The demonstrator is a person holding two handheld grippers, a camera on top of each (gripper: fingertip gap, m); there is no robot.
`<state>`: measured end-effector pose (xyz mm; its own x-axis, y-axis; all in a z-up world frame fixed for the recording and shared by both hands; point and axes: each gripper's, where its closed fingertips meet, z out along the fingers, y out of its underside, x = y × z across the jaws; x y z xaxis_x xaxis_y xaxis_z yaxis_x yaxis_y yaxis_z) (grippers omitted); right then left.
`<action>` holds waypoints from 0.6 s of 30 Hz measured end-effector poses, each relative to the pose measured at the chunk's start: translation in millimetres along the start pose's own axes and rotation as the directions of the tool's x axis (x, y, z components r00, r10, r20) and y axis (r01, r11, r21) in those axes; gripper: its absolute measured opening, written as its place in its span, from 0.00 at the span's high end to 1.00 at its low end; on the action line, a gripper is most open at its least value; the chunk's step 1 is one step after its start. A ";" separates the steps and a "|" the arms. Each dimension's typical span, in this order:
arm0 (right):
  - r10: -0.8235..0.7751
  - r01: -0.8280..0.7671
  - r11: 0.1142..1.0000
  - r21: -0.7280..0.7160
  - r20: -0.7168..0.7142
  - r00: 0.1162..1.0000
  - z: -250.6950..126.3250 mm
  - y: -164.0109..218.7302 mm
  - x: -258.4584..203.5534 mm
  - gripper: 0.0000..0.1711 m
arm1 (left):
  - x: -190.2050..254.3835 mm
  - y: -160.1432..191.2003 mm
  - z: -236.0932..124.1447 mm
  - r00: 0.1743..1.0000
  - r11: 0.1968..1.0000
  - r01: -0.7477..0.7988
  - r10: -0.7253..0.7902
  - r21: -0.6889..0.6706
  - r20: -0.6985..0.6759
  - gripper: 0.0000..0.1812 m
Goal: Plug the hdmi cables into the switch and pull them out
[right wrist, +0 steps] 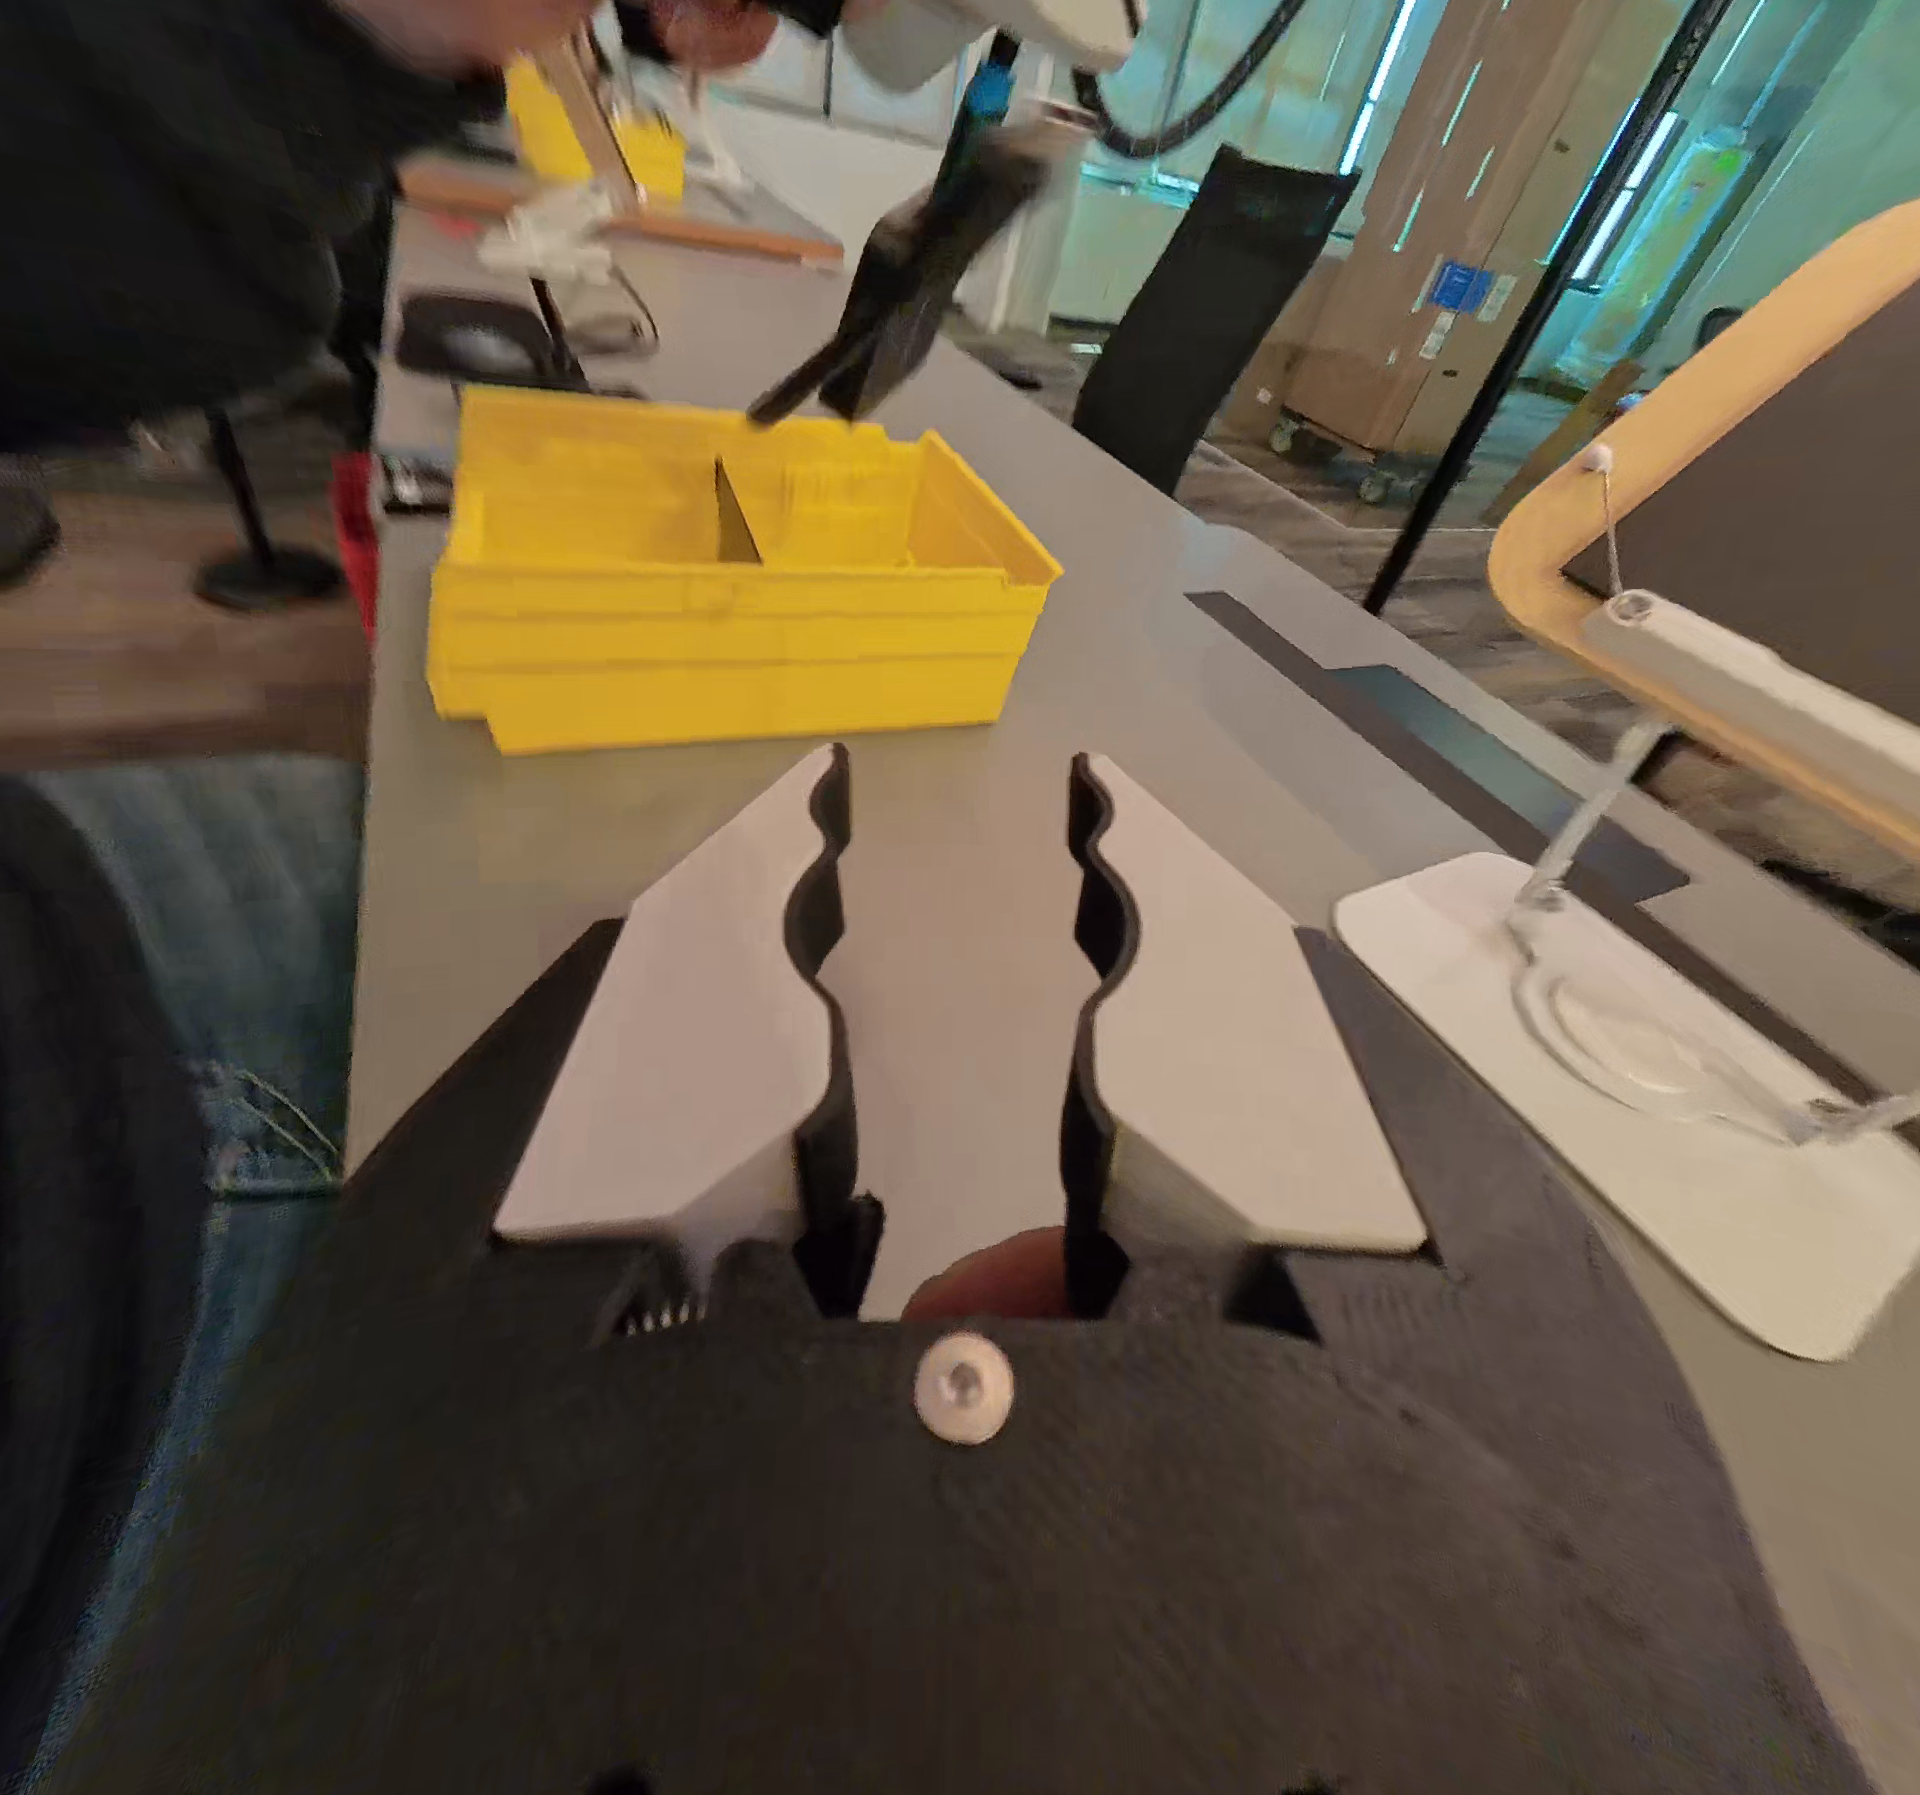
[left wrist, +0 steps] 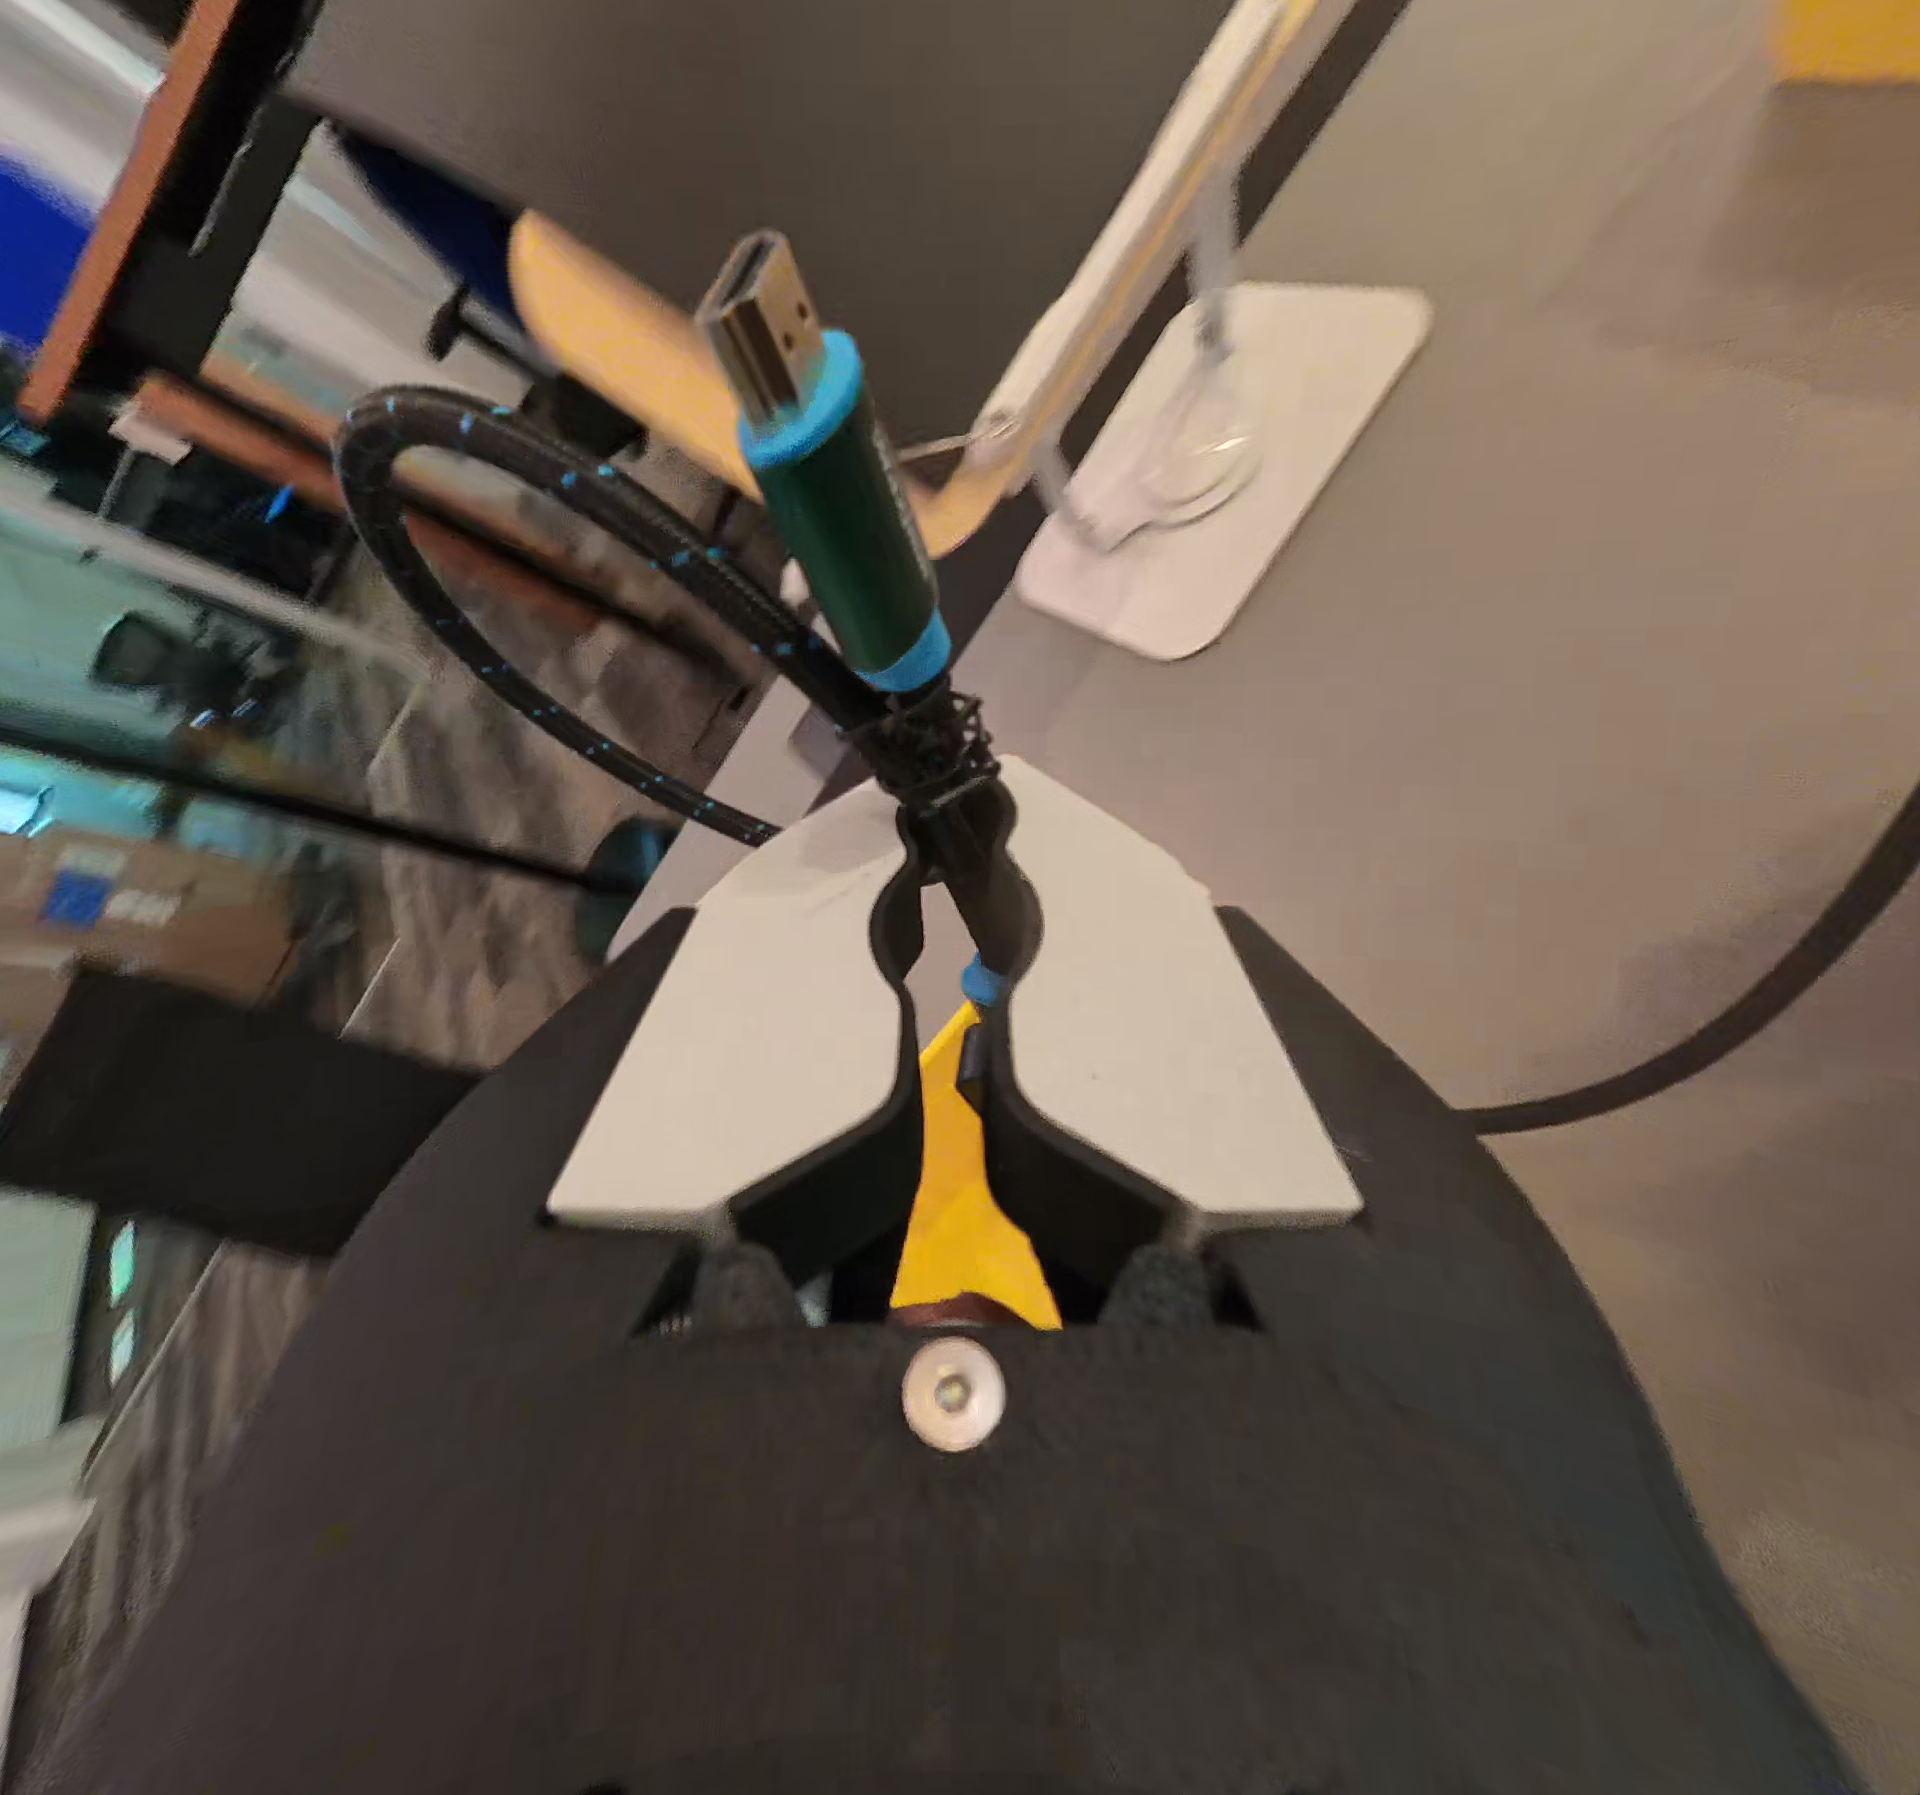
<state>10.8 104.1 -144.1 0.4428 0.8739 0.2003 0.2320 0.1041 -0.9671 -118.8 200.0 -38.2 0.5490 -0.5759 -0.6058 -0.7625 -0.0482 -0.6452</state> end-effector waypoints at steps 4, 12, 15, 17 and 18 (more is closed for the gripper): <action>0.189 -0.199 0.975 0.102 0.100 0.977 13.9 -0.4 13.2 0.77 | 57.5 -35.9 -1.2 0.965 0.990 -0.025 0.061 0.139 -0.255 0.97; 0.125 -0.204 0.960 0.194 0.356 0.926 44.6 -17.2 -19.7 0.53 | 134.3 -58.1 3.1 0.821 0.976 -0.036 0.152 0.216 -0.551 0.97; 0.118 -0.225 0.949 0.221 0.414 0.902 50.1 -22.9 -31.7 0.55 | 153.4 -59.8 9.6 0.787 0.976 -0.048 0.169 0.214 -0.593 0.97; 0.113 -0.218 0.950 0.223 0.404 0.908 54.4 -18.4 -31.4 0.61 | 163.4 -61.0 13.6 0.770 0.975 -0.050 0.175 0.215 -0.613 0.97; 0.110 -0.215 0.951 0.222 0.407 0.907 55.3 -15.8 -32.2 0.61 | 167.0 -60.2 16.5 0.766 0.976 -0.059 0.180 0.210 -0.617 0.97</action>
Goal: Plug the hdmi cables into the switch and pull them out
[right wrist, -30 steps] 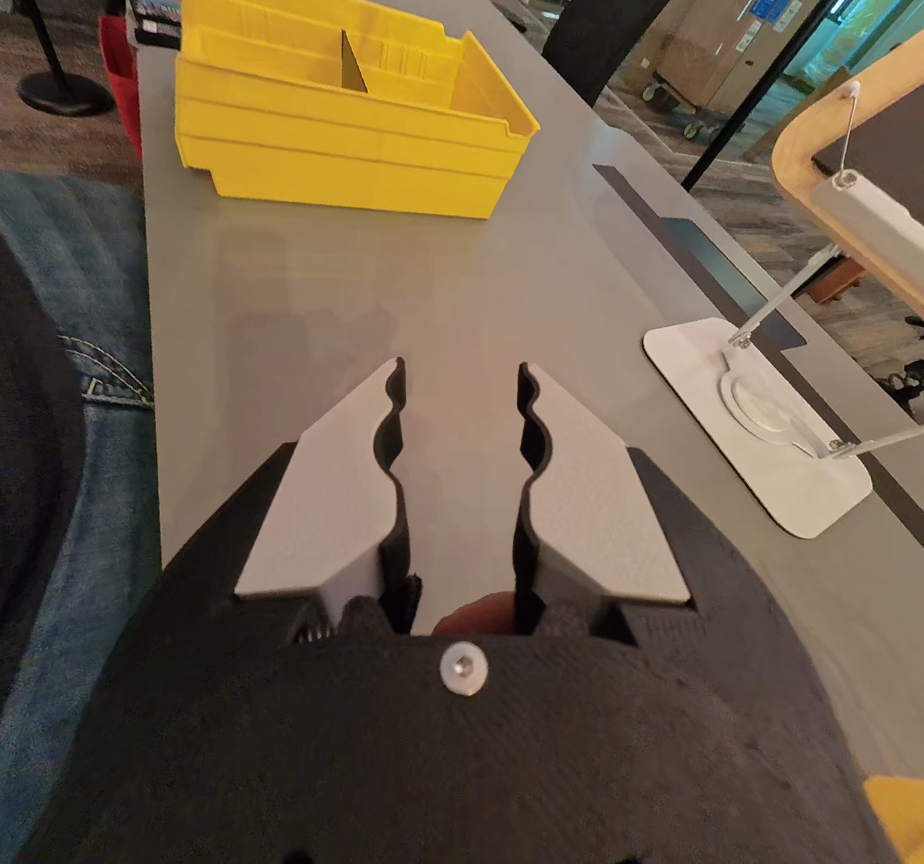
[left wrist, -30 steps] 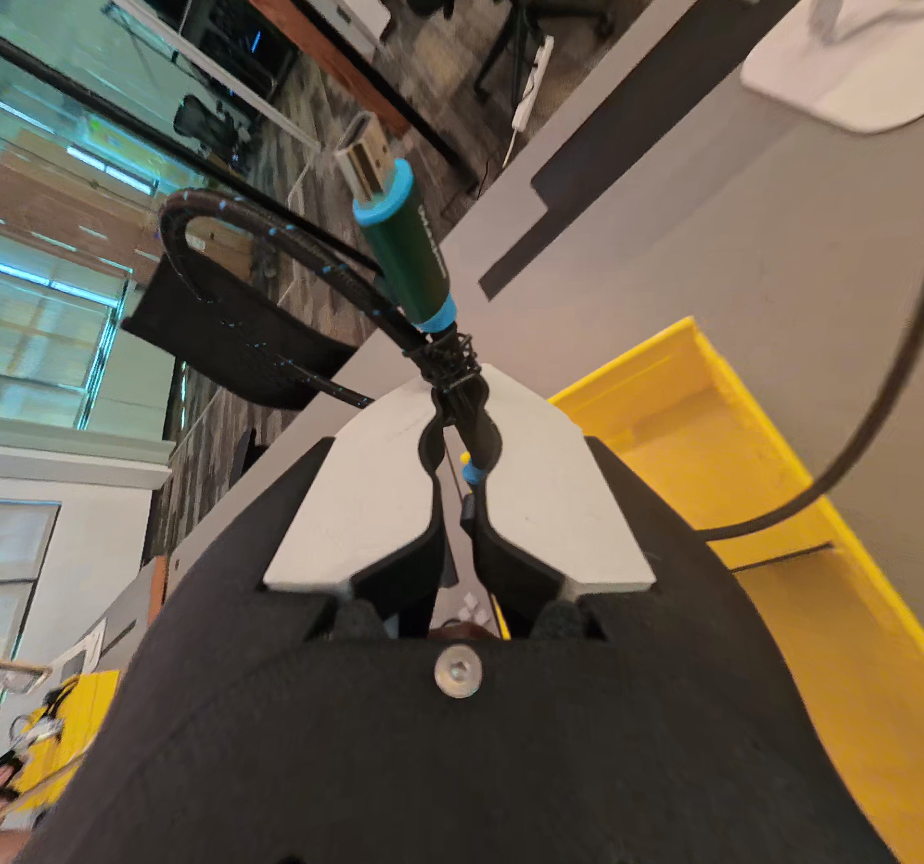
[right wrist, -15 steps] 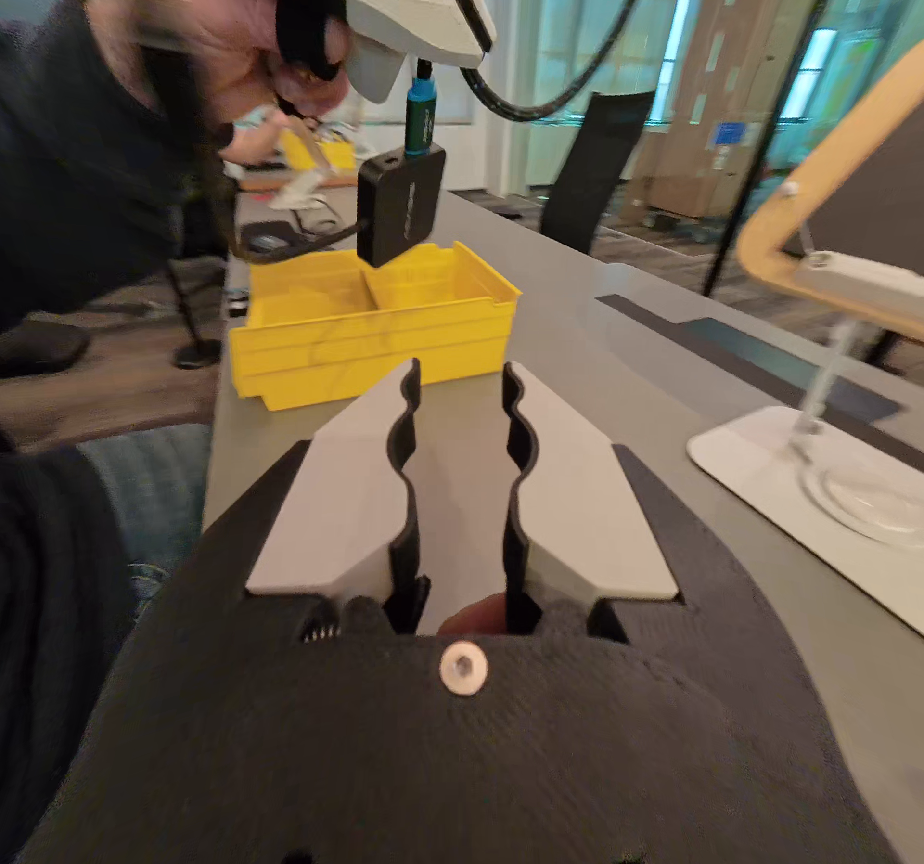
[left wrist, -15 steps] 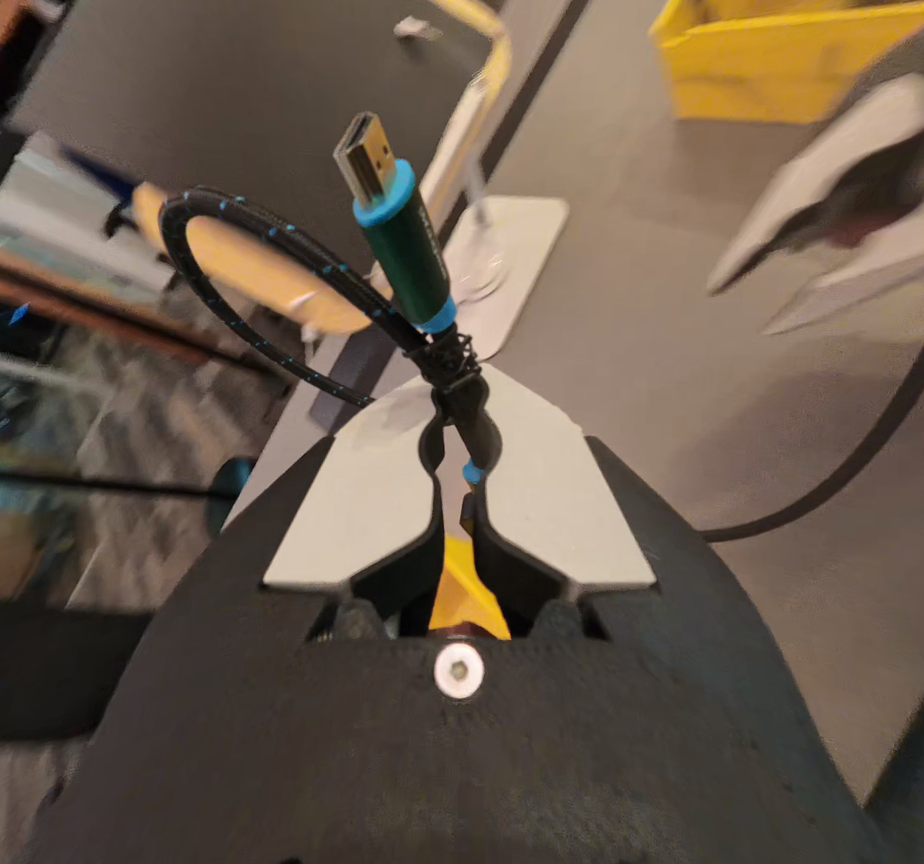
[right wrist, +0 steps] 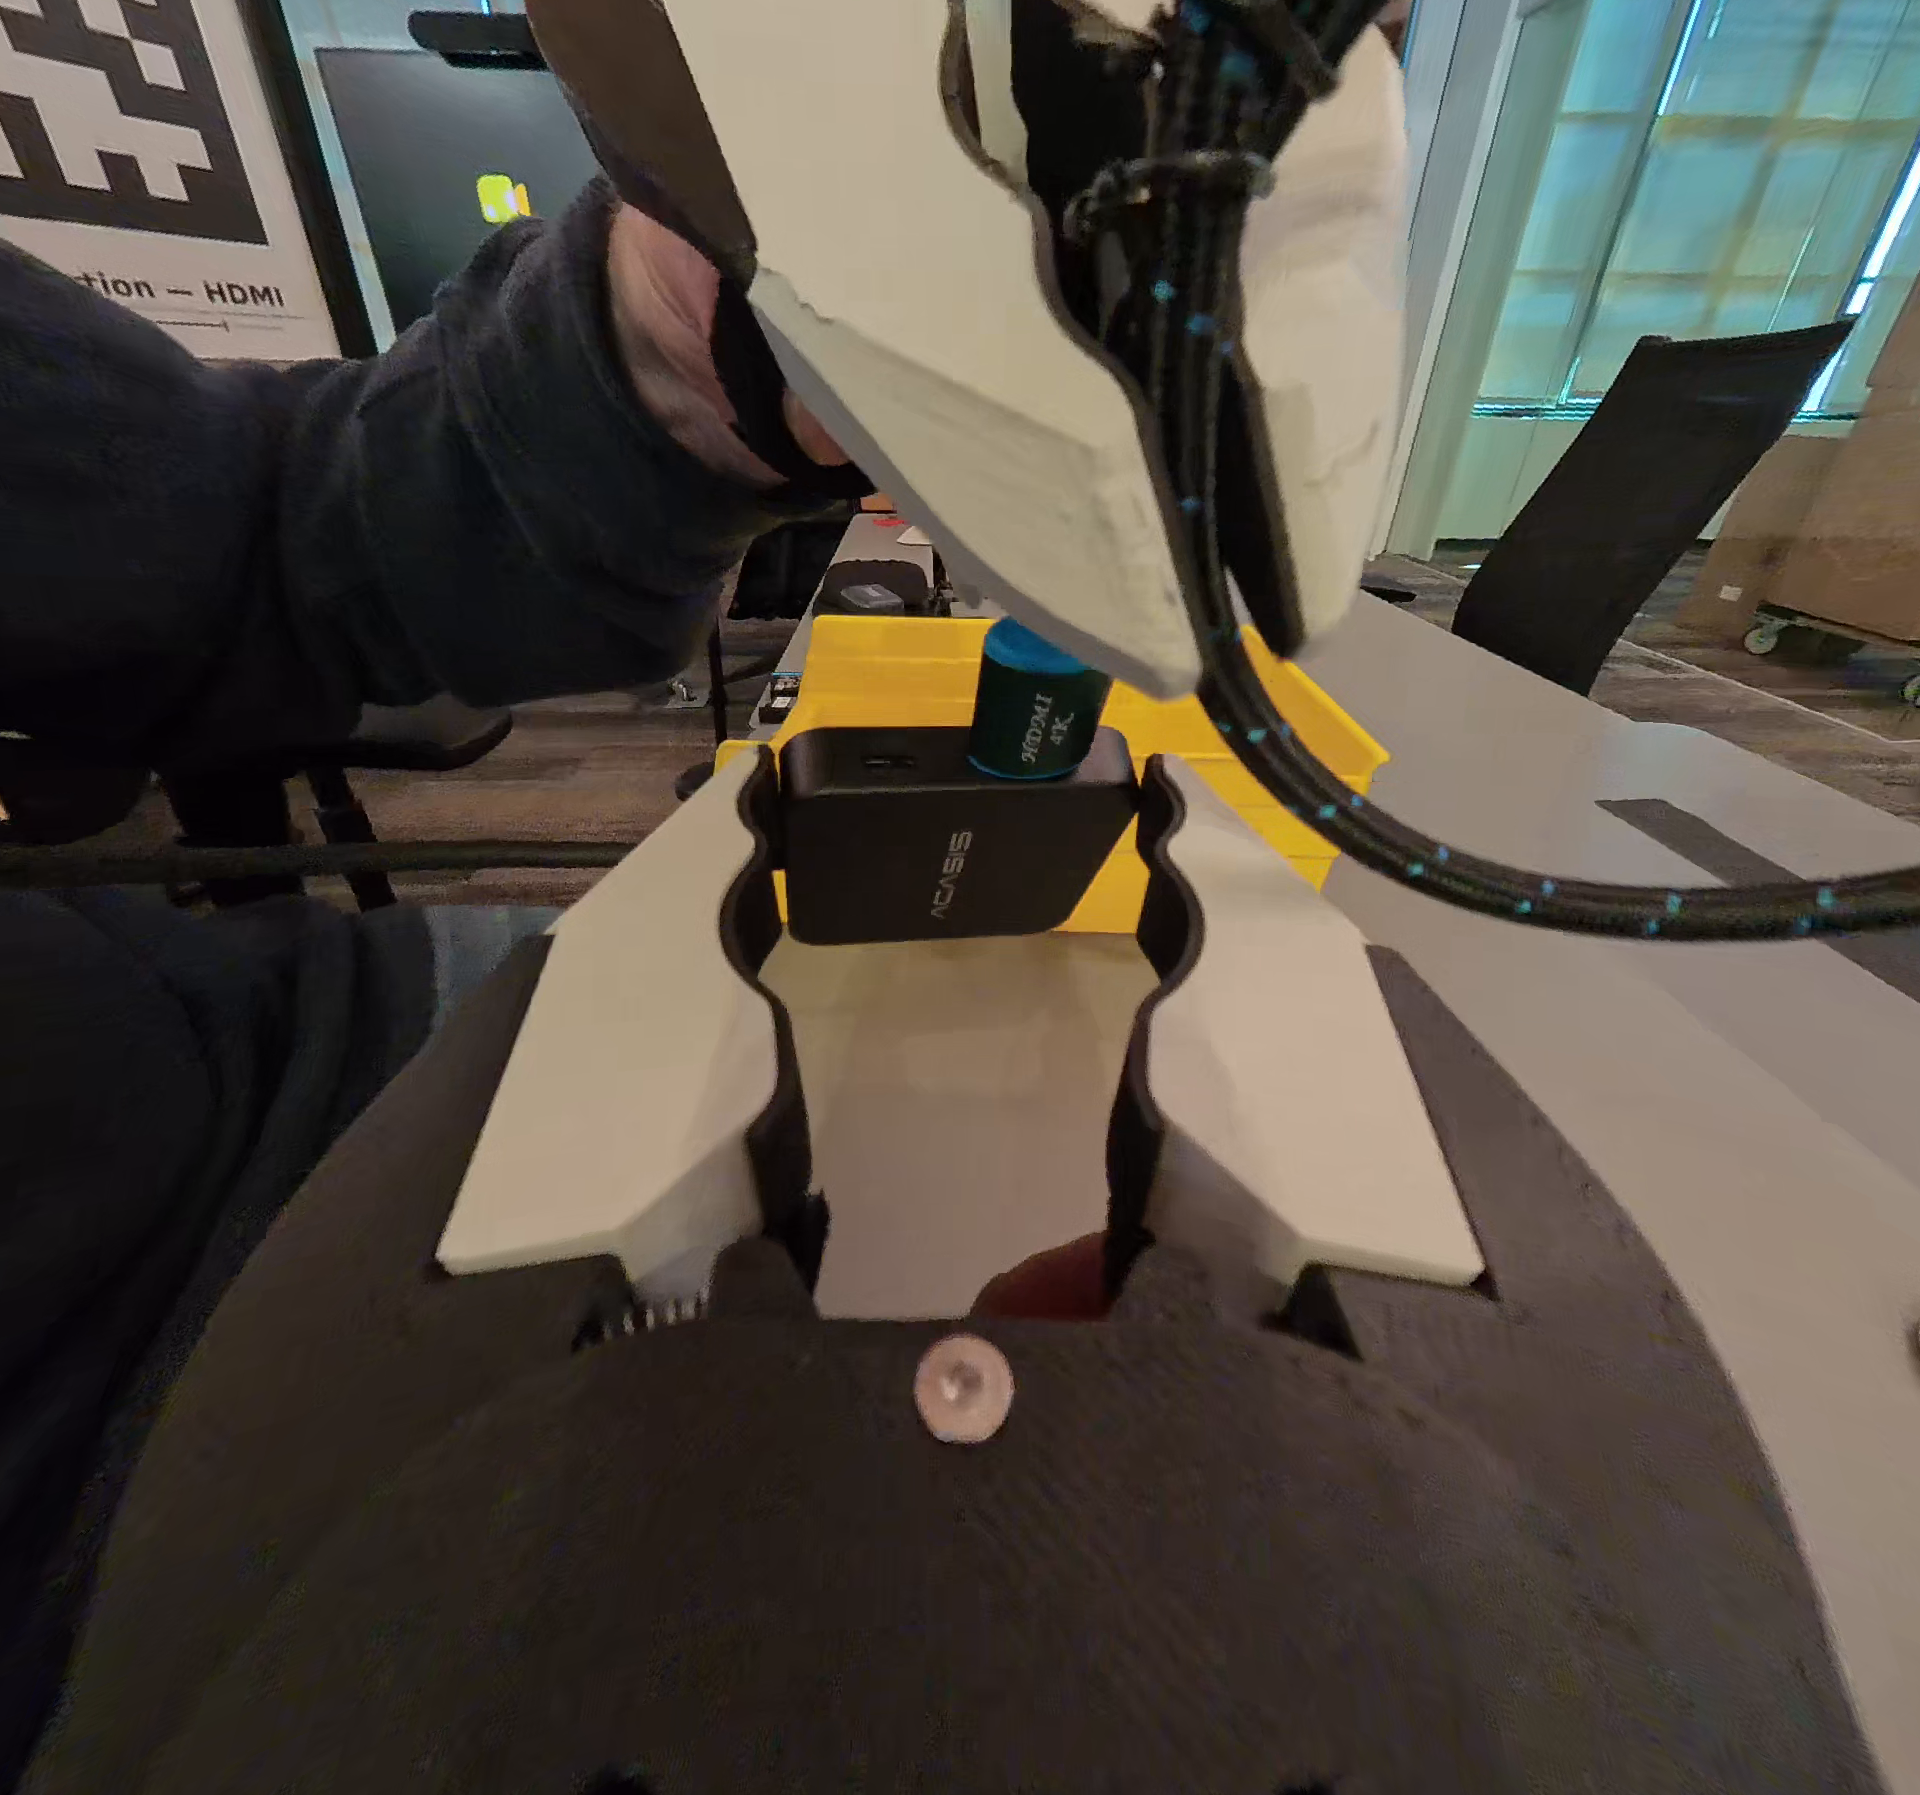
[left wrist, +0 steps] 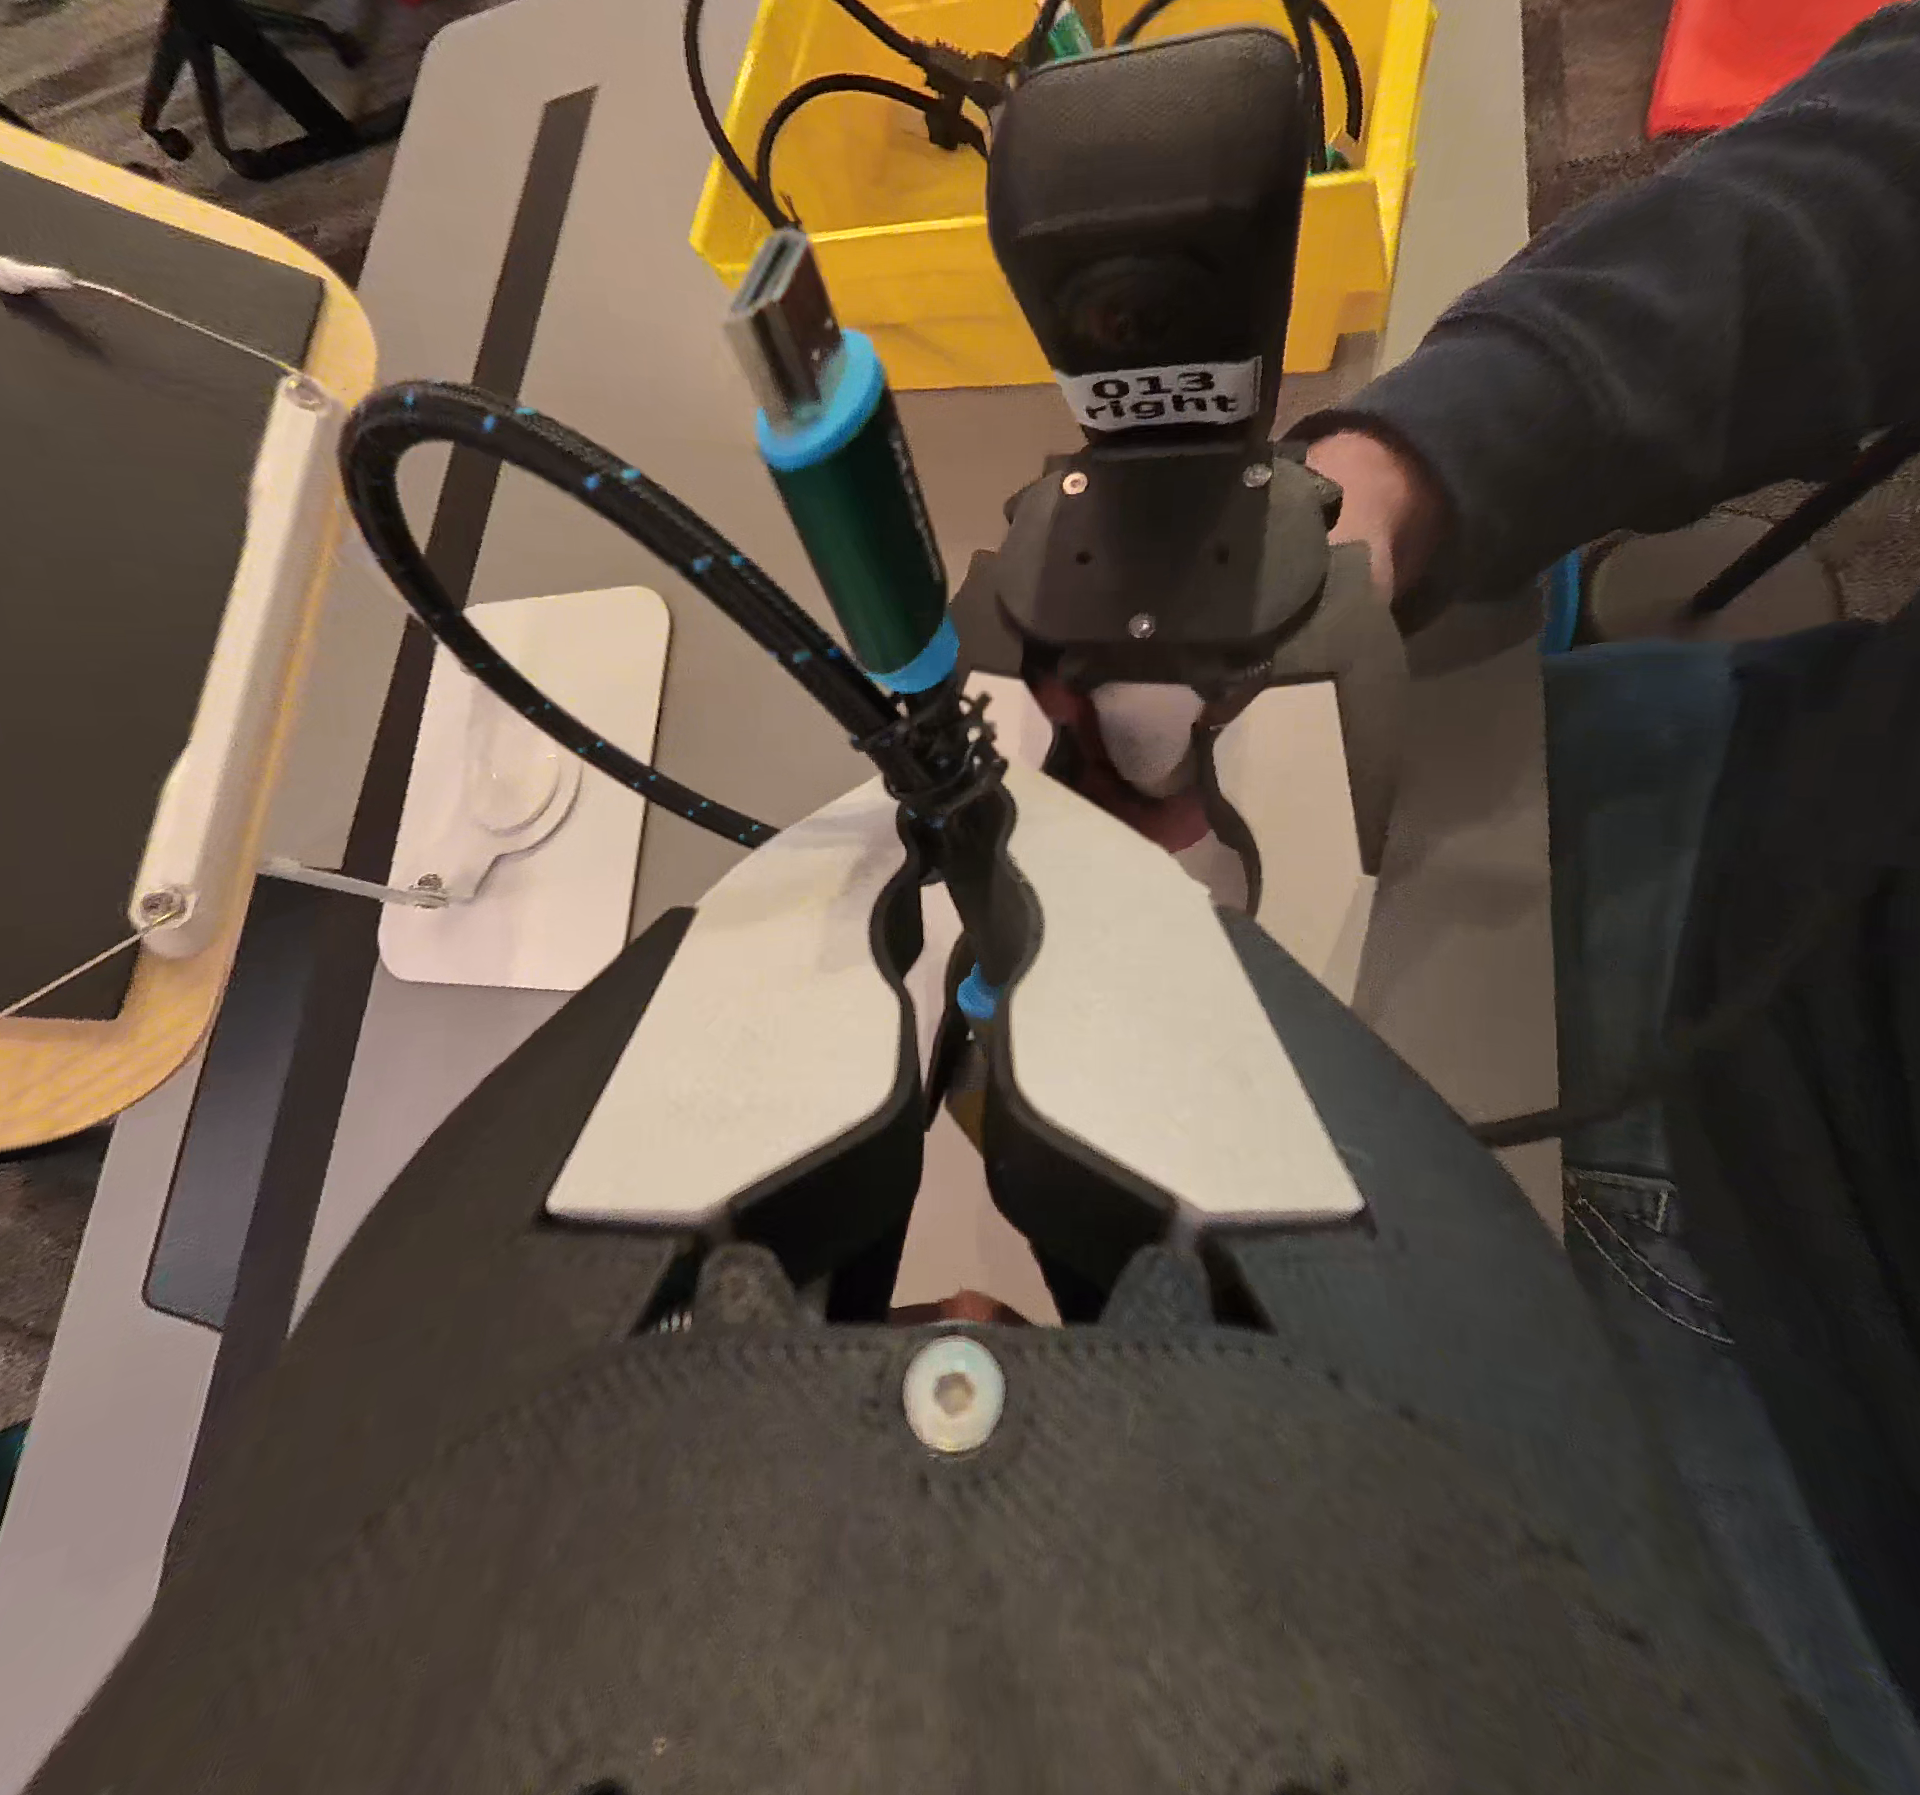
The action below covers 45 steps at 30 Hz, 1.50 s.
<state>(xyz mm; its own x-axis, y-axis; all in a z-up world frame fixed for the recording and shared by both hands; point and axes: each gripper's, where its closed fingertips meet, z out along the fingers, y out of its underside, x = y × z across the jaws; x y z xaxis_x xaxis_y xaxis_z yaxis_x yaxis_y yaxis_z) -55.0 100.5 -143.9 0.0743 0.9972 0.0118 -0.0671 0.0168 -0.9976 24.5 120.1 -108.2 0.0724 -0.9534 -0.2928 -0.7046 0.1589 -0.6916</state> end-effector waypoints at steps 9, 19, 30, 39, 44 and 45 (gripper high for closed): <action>0.107 -0.106 0.985 0.135 0.004 0.994 -12.8 2.0 9.7 0.61 | -5.3 5.0 10.1 0.998 0.998 0.069 -0.069 -0.006 -0.006 0.72; 0.200 -0.193 0.967 0.166 -0.025 0.979 -23.0 8.9 27.7 0.60 | 9.1 57.1 -12.9 0.993 0.993 -0.021 0.034 -0.118 0.111 0.59; 0.170 -0.170 0.977 0.129 0.018 0.985 -14.9 18.4 15.1 0.60 | 25.1 90.9 7.4 0.993 0.969 -0.007 0.035 -0.247 0.108 0.37; 0.017 -0.023 0.996 0.086 0.067 0.998 -11.4 23.3 -5.1 0.61 | 54.2 118.1 34.9 0.980 0.928 0.099 -0.153 -0.358 -0.124 0.50; -0.022 0.020 0.999 0.050 0.052 0.998 -13.3 27.9 -2.6 0.60 | 52.2 122.0 40.7 0.984 0.925 0.093 -0.143 -0.368 -0.110 0.51; -0.026 0.024 0.999 0.045 0.046 0.999 -13.1 28.0 -2.0 0.60 | 51.7 122.3 40.9 0.984 0.926 0.094 -0.143 -0.365 -0.109 0.51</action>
